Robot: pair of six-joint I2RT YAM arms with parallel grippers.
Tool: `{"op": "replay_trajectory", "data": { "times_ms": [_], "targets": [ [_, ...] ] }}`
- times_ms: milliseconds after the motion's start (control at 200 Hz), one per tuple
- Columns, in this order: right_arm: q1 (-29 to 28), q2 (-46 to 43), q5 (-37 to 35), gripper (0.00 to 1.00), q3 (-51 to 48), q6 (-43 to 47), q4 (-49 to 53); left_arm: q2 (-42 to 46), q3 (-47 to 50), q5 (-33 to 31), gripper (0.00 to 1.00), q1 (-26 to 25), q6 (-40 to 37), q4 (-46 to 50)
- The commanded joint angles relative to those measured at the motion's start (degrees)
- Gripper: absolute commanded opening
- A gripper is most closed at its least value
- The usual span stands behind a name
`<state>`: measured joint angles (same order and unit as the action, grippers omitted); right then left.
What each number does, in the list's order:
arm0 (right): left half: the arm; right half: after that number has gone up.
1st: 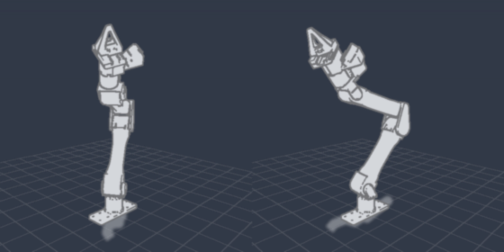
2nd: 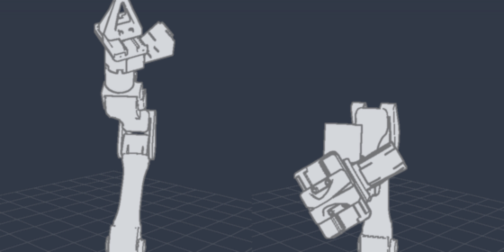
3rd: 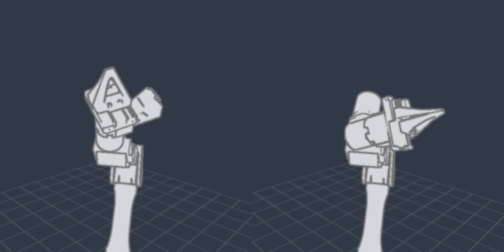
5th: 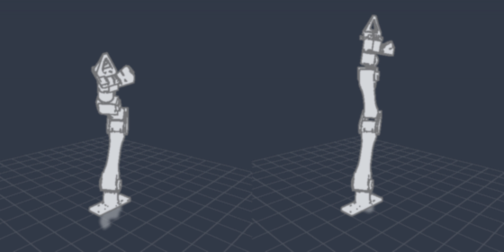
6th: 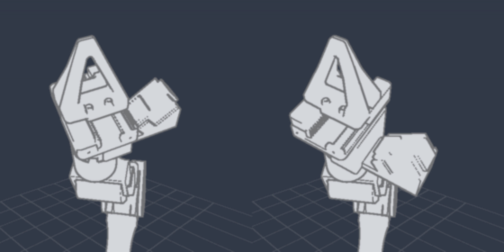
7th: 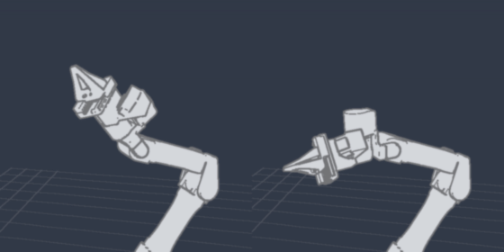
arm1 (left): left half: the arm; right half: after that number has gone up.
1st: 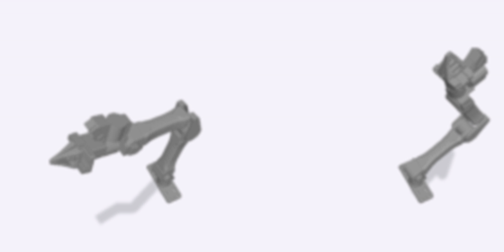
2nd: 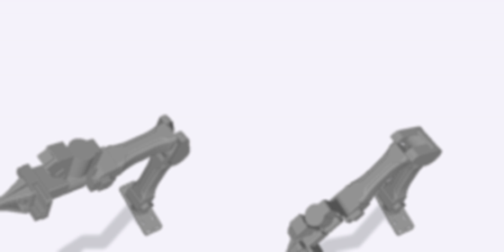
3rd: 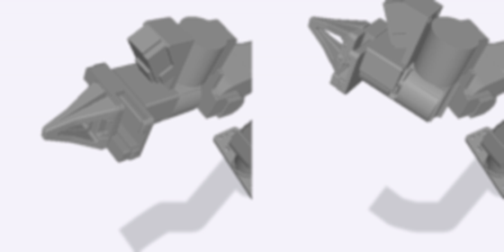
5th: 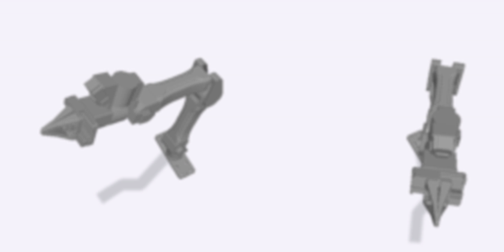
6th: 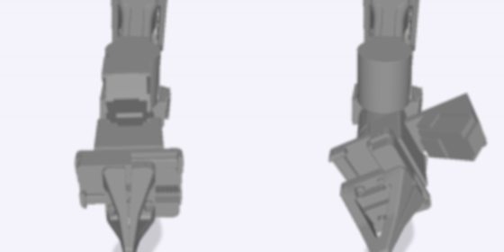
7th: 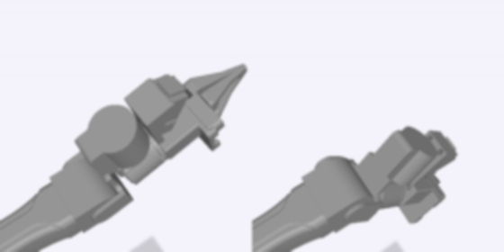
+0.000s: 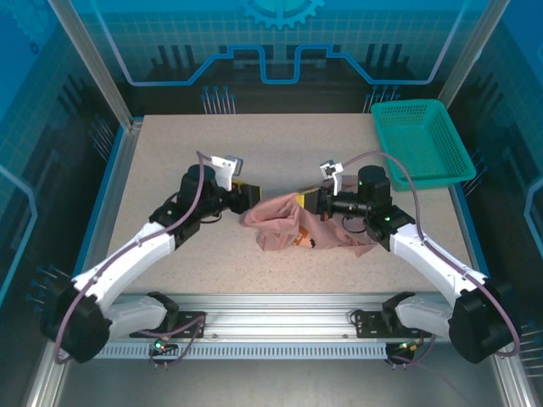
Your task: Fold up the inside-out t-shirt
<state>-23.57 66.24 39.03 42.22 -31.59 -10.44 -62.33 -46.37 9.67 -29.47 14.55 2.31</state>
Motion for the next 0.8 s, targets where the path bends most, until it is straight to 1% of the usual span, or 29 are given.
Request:
{"op": "replay_trajectory", "data": {
  "times_ms": [0, 135, 245, 325, 475, 590, 655, 795],
  "targets": [
    [0.2, 1.1, -0.5, 0.0, 2.2, -2.3, -2.0, 3.8, 2.8, 2.3, 0.48, -2.7, -4.2, -0.9],
    [0.9, 2.0, -1.6, 0.0, 3.0, -2.5, -0.6, 3.9, 4.2, 14.4, 0.31, -4.3, -4.3, -4.6],
    [1.4, 2.6, -2.1, 0.0, 3.5, -3.3, 0.0, 1.4, 4.4, 23.8, 0.27, -5.1, -3.6, -7.1],
    [1.6, 2.9, -2.2, 0.0, 3.6, -3.5, 0.3, -0.9, 4.1, 27.8, 0.26, -5.1, -2.6, -8.3],
    [2.0, 2.8, -2.4, 0.0, 3.5, -3.8, 0.2, -6.2, 1.8, 26.3, 0.28, -5.1, -2.8, -6.8],
    [2.0, 2.6, -2.2, 0.0, 3.3, -4.0, 0.0, -10.5, -1.4, 22.2, 0.25, -5.0, -2.6, -4.8],
    [2.1, 2.4, -2.2, 0.0, 3.3, -4.0, 0.1, -12.3, -2.5, 20.1, 0.3, -4.7, -1.8, -4.8],
    [2.0, 2.1, -2.2, 0.0, 3.0, -3.9, 0.0, -15.3, -4.9, 18.5, 0.31, -2.7, 0.4, -5.7]
  ]
}}
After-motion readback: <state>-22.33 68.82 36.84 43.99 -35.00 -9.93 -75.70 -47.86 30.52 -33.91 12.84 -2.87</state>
